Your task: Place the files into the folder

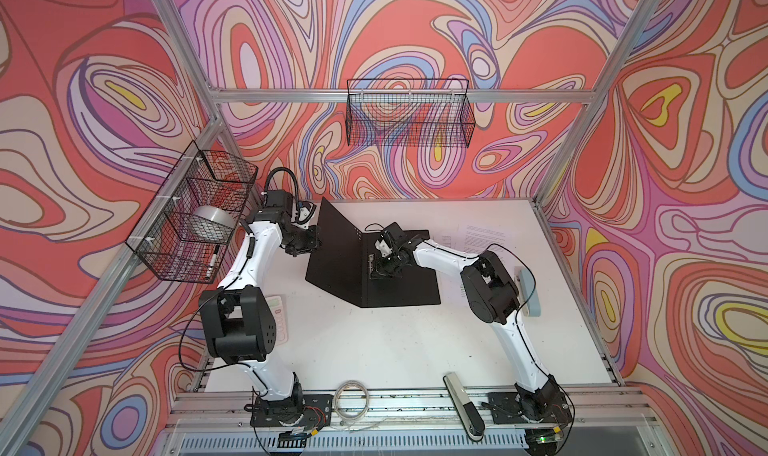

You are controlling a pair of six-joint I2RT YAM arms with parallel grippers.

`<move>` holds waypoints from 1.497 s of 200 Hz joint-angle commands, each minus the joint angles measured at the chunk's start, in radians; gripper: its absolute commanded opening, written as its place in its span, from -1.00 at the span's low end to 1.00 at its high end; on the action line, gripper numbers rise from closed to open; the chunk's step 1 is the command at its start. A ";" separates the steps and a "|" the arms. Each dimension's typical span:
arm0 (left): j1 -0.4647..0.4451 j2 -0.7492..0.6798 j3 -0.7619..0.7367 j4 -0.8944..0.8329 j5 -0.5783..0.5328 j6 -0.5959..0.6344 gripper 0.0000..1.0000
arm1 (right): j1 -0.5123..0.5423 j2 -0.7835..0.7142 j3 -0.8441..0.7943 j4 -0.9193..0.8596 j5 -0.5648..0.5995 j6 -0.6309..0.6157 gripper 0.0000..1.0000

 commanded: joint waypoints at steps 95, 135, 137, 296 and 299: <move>0.012 -0.004 0.025 -0.036 -0.029 0.036 -1.00 | -0.022 -0.007 0.074 -0.149 0.075 -0.040 -1.00; 0.012 -0.003 0.025 -0.041 -0.017 0.041 -1.00 | -0.023 -0.016 0.096 -0.138 0.046 -0.036 -1.00; 0.012 -0.001 0.026 -0.041 -0.018 0.042 -1.00 | -0.023 -0.017 0.096 -0.137 0.044 -0.036 -1.00; 0.012 0.011 0.025 -0.027 -0.049 0.045 -1.00 | -0.023 -0.072 0.133 -0.090 0.009 -0.026 -0.32; 0.012 0.012 0.025 -0.026 -0.052 0.045 -1.00 | -0.023 -0.073 0.132 -0.089 0.010 -0.027 -0.31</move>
